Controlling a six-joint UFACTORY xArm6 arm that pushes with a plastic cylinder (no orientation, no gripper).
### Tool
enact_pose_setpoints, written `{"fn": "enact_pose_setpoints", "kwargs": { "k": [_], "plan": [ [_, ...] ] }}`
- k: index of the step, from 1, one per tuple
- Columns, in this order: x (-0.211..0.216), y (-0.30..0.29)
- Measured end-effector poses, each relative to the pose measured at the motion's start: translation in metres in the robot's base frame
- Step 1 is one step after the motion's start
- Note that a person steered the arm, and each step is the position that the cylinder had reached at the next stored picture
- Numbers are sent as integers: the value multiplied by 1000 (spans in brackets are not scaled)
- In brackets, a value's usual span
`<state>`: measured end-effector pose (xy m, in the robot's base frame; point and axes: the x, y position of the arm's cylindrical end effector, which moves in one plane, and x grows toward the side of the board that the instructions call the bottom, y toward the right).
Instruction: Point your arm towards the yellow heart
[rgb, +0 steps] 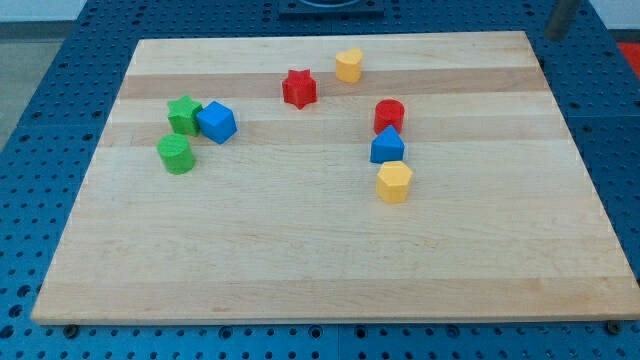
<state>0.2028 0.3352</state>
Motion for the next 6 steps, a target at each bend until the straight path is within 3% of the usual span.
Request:
{"fn": "enact_pose_setpoints", "kwargs": {
  "k": [2, 4, 6],
  "plan": [
    [0, -28],
    [4, -156],
    [7, -236]
  ]
}}
